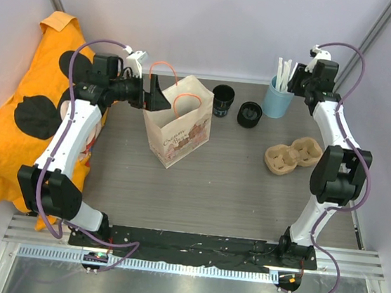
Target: Pack the takeout coffee
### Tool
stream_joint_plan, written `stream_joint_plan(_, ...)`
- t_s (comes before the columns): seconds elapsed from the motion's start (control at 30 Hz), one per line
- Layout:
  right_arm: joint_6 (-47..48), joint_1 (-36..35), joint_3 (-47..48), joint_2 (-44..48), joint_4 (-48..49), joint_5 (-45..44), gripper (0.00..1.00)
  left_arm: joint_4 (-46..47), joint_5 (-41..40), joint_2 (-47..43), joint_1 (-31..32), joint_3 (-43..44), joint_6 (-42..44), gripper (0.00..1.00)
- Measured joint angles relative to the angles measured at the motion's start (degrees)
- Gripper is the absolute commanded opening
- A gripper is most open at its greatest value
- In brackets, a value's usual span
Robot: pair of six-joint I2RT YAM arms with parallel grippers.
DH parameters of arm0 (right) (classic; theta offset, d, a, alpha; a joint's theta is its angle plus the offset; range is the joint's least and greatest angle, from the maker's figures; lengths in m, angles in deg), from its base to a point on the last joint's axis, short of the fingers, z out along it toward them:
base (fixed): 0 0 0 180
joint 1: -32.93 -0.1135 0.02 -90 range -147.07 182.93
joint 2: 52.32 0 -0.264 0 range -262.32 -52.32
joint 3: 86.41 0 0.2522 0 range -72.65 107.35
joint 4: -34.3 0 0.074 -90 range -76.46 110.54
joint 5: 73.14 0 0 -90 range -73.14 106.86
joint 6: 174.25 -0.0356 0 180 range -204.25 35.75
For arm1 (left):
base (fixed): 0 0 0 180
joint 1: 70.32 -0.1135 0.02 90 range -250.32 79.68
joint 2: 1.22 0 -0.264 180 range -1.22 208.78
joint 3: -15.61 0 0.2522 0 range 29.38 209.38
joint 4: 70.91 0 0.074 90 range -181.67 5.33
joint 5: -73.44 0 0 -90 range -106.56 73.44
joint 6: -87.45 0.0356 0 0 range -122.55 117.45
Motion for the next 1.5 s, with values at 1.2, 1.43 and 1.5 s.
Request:
stream_joint_plan(1.2,0.3,-1.7,0.0,-3.0,1.7,-1.4,0.15,0.2,0.0,-0.1,0.0,-0.6,0.0,1.00)
stream_joint_plan(1.43,0.3,-1.7,0.0,-2.9,1.7,-1.4,0.12,0.2,0.0,-0.3,-0.1,-0.8,0.0,1.00)
stream_joint_plan(1.5,0.3,-1.7,0.0,-2.9,1.7,-1.4,0.11,0.2,0.0,-0.3,-0.1,-0.8,0.0,1.00)
